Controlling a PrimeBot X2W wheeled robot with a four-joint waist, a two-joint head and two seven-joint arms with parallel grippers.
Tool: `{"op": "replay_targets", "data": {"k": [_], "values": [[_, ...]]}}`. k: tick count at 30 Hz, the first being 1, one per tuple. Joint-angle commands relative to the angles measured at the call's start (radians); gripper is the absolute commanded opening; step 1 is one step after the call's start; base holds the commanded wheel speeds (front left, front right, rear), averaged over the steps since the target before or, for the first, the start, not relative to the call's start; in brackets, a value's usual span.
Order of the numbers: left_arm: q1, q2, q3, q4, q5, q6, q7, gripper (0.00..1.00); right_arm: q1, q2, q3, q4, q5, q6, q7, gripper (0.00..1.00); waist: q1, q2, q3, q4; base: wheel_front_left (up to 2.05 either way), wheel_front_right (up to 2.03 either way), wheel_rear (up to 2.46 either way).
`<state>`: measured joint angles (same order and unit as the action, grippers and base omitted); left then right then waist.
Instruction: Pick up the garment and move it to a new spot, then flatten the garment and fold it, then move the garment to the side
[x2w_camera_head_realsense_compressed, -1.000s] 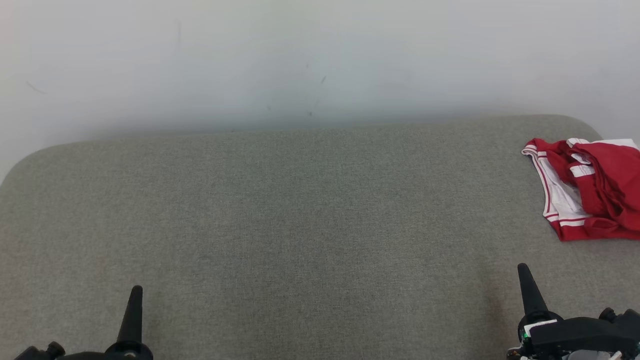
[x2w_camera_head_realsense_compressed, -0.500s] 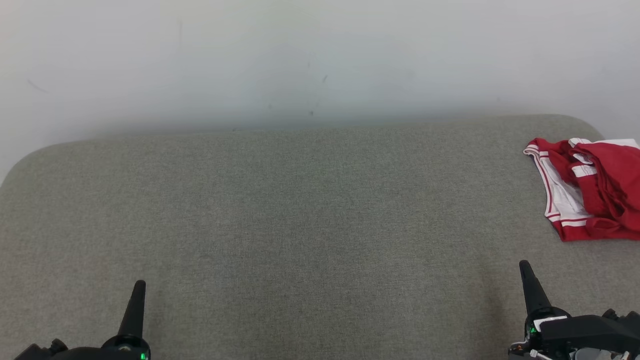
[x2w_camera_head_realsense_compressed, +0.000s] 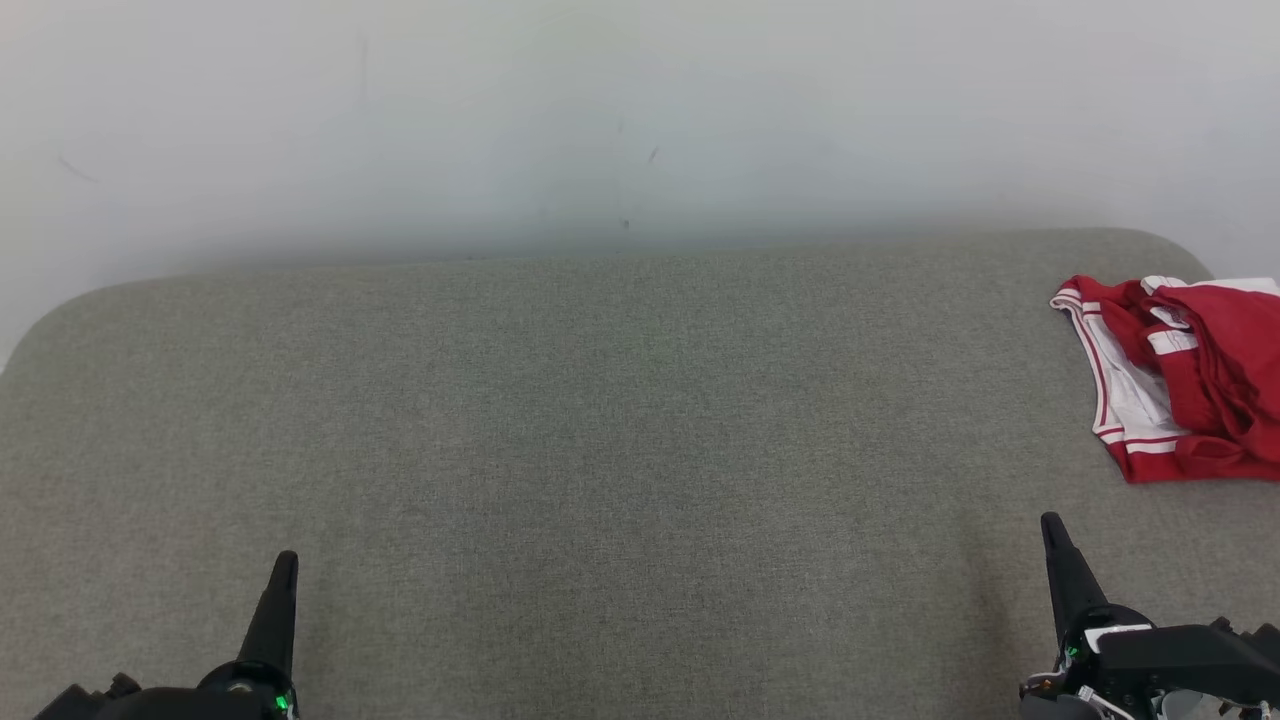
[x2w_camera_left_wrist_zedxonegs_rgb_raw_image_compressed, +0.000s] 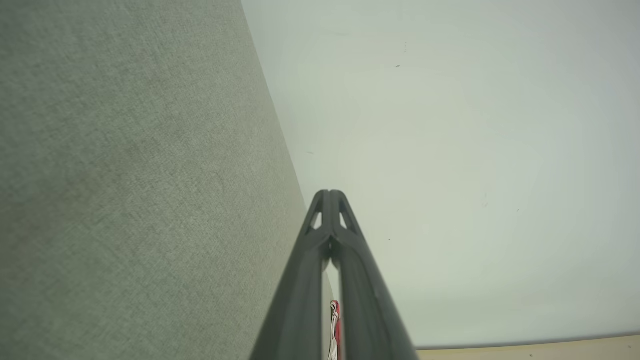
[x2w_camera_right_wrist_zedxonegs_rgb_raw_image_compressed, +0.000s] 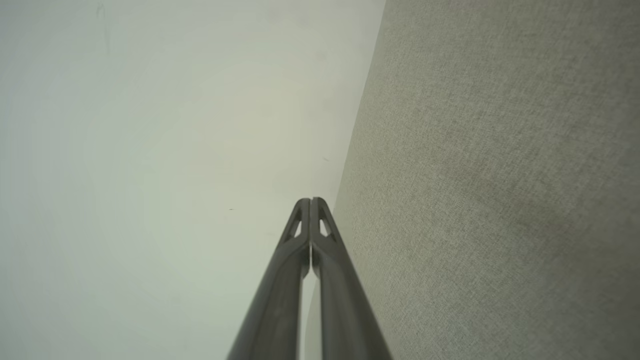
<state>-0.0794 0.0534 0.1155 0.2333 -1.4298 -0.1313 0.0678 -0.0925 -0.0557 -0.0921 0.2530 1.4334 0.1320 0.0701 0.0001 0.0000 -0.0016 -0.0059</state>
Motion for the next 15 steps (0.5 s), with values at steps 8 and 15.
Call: {"op": "replay_targets", "data": {"k": [8, 15], "values": [[-0.022, -0.001, -0.001, 0.005, -0.077, 0.001, 0.021, 0.00, -0.013, 0.003, -0.012, -0.008, 0.072, -0.002, 0.020, 0.00, -0.0001, 0.0000, 0.002, 0.002, 0.00, 0.00, 0.00], [-0.029, -0.002, -0.001, 0.009, -0.124, 0.001, 0.033, 0.00, -0.016, 0.005, -0.018, -0.009, 0.123, -0.002, 0.032, 0.00, -0.0001, 0.0000, 0.003, 0.004, 0.00, 0.00, 0.00]]}}
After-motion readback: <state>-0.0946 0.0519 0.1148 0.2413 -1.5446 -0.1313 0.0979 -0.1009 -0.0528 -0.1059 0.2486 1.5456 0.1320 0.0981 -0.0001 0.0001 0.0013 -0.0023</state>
